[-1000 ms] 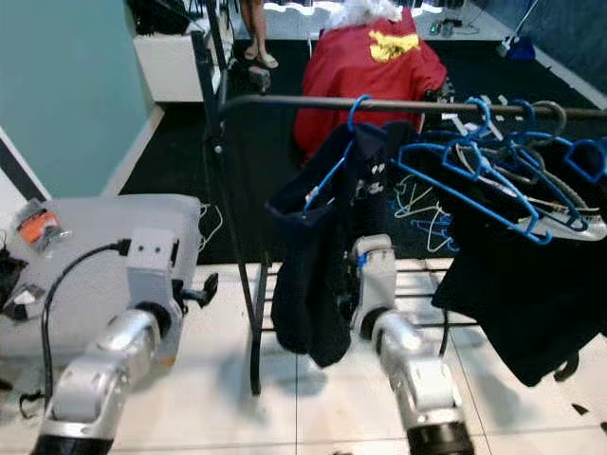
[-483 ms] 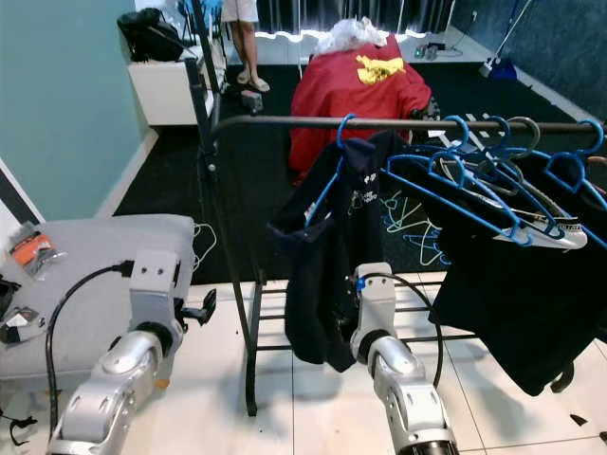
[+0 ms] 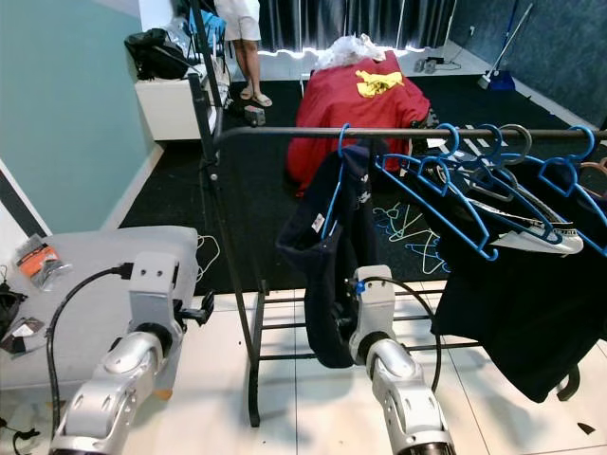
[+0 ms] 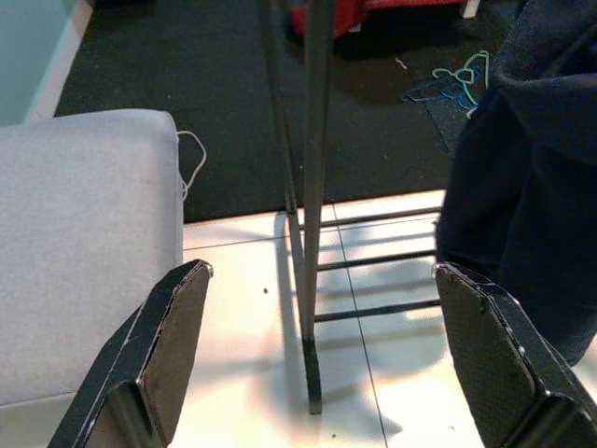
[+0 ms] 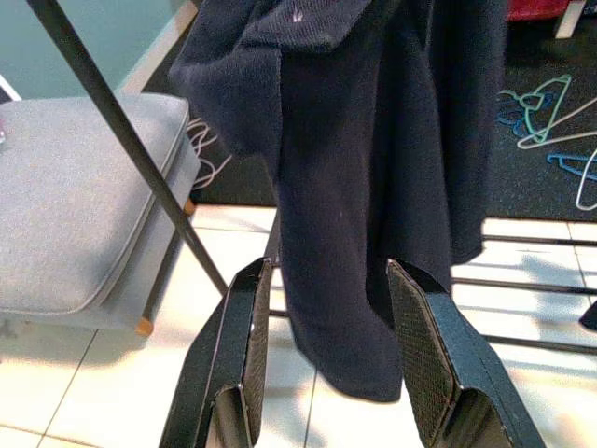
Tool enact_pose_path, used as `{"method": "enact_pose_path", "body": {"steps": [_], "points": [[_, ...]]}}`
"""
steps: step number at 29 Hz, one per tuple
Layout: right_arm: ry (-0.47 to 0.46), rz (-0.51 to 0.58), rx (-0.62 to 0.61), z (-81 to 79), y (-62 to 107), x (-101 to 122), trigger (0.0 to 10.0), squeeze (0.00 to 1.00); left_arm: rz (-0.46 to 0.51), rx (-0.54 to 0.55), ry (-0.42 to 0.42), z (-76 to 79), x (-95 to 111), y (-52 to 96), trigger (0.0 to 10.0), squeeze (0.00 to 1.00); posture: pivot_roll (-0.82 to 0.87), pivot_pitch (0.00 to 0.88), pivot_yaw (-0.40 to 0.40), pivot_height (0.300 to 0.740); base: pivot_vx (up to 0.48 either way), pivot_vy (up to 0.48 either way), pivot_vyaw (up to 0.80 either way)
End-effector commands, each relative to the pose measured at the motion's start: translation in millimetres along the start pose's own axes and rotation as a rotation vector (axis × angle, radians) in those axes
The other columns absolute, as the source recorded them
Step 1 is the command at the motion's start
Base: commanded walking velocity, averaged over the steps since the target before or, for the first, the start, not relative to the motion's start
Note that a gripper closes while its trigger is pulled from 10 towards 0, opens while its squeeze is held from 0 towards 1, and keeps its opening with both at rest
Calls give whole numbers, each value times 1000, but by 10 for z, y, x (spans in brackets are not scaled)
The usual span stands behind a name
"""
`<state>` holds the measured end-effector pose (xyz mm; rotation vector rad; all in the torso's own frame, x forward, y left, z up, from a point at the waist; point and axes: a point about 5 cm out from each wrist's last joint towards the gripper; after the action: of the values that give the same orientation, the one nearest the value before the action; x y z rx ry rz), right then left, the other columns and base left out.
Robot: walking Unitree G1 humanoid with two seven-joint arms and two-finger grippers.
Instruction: Hang hanger
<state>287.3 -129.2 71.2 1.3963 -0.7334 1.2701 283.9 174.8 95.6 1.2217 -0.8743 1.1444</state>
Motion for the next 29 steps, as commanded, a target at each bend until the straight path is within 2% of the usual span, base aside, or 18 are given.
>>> {"method": "enact_pose_path", "body": {"steps": [1, 7, 11, 14, 15, 18, 22, 24, 29], "points": [[23, -3, 13, -31, 5, -29, 10000, 0, -31, 12, 2, -33, -54, -2, 10000, 0, -7, 0, 3, 740, 0, 0, 0], [79, 0, 41, -43, -18, -41, 10000, 0, -35, 20, -9, -40, -88, 25, 10000, 0, 21, 0, -20, 740, 0, 0, 0], [70, -13, 50, -40, -36, -59, 10000, 0, -53, 51, 22, -86, -118, 31, 10000, 0, 17, 0, -30, 740, 0, 0, 0], [121, 8, 77, -54, -58, -8, 10000, 0, -54, 54, 26, -91, -105, 17, 10000, 0, 20, 0, -35, 740, 0, 0, 0], [130, 8, 83, -33, -73, 17, 10000, 0, -44, 43, 13, -65, -69, -4, 10000, 0, 19, 28, -57, 740, 0, 0, 0], [114, 1, 82, 28, -91, 32, 10000, 0, -35, 32, 5, -20, -25, -38, 10000, 0, 27, 58, -77, 740, 0, 0, 0], [81, -16, 83, 96, -87, 17, 10000, 0, -52, 61, 50, -21, -40, -32, 10000, 0, 30, 54, -84, 740, 0, 0, 0], [75, -25, 85, 115, -91, 14, 10000, 0, -57, 50, 51, 6, -35, -45, 10000, 0, 30, 84, -86, 740, 0, 0, 0], [59, -34, 86, 153, -98, 18, 10000, 0, -70, 6, 25, 97, -21, -77, 10000, 0, 32, 92, -76, 740, 0, 0, 0]]}}
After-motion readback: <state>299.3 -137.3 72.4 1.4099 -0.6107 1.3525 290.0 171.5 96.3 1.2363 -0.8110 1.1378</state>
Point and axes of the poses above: a point about 5 cm out from each wrist's last joint towards the gripper, its own y axis pointing back from the gripper into the wrist, its own x axis along the axis of the wrist's last joint, z = x × y, and after that the axes turned 14 degrees about y, right-handed
